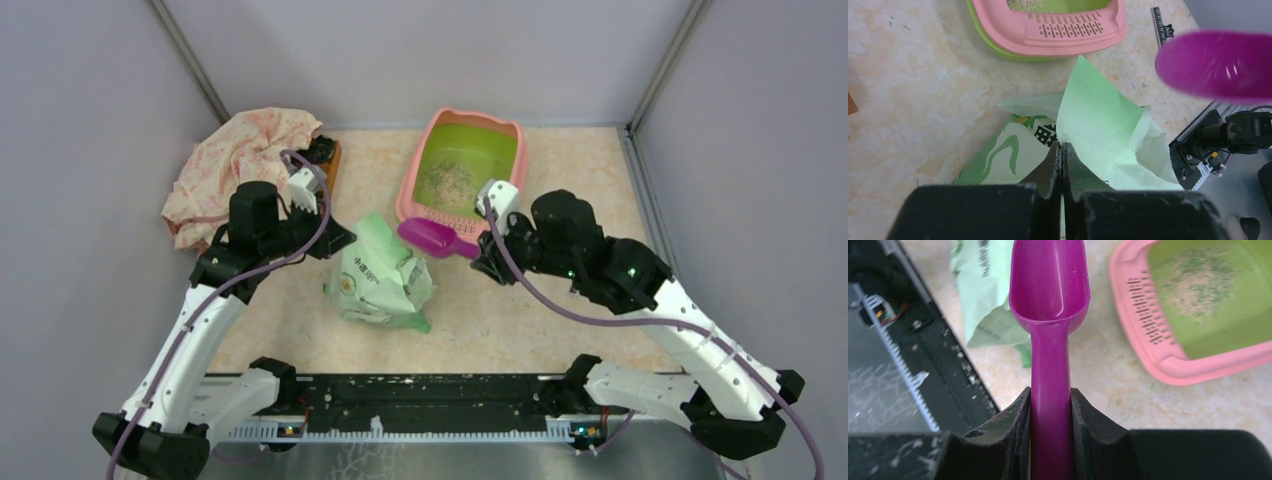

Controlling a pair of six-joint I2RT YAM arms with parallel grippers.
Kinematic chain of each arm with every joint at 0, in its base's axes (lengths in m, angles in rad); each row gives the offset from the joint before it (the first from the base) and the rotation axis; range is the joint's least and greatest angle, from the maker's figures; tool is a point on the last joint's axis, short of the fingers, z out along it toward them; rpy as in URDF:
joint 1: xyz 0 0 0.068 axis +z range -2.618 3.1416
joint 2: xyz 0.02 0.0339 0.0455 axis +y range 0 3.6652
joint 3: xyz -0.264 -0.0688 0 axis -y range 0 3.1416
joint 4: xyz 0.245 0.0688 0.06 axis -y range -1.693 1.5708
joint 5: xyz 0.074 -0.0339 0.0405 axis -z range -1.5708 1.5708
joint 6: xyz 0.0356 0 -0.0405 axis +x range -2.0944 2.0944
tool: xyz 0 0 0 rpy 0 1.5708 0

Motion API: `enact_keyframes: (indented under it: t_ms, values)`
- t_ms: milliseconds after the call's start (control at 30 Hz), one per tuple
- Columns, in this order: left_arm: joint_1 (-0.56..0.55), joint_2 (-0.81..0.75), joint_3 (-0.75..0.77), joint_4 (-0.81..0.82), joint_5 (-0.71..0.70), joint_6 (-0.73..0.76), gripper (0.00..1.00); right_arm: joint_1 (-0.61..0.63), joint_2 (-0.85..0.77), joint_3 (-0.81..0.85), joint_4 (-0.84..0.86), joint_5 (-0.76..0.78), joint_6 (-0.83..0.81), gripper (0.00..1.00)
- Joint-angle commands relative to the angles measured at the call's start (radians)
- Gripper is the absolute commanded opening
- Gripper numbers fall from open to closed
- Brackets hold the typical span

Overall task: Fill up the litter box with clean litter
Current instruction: 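Scoop the cat litter from the cat litter bag.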

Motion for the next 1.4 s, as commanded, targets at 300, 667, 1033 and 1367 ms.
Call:
enact_keyframes:
  t_ms: [300,667,1033,1367]
  values:
    - [-0.006,-0.066,0.094,0.028,-0.048,0.037,0.00,0.383,0.081,0.187,-0.313,0.322,0.129,0.00]
    - [-0.006,-0.078,0.093,0.021,-0.050,0.043,0.00,0.389,0.162,0.314,-0.446,0.367,0.129,0.00]
    - [-0.006,-0.083,0.088,0.028,-0.040,0.049,0.00,0.405,0.215,0.388,-0.512,0.354,0.132,0.00]
    - [-0.007,-0.080,0.073,0.045,-0.033,0.043,0.00,0.467,0.235,0.396,-0.540,0.350,0.159,0.00]
